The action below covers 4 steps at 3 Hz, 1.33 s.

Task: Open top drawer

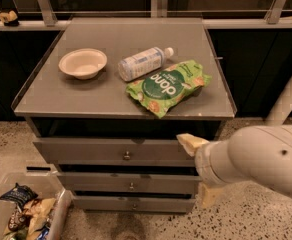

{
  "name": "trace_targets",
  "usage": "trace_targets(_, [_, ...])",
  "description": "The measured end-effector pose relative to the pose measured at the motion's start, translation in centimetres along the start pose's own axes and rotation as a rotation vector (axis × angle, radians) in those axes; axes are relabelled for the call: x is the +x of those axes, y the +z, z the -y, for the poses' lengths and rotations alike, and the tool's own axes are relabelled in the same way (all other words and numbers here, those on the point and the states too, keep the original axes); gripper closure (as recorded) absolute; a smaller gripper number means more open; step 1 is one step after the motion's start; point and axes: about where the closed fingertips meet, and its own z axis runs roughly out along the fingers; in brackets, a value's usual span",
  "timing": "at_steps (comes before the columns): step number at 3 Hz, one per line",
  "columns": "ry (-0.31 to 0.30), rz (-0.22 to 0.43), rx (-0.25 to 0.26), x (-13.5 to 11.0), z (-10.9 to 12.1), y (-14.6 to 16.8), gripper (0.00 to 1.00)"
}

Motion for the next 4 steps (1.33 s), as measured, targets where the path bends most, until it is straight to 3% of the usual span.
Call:
trace_targets(1, [-0.053,-0.025,-0.013,-1.2,1.5,1.3,0.0])
trace_targets(2, [-0.053,-0.025,-0.013,-1.2,1.5,1.3,0.0])
trace_targets(4, [-0.04,-0.09,0.098,2.9,1.0,3.8,0.0])
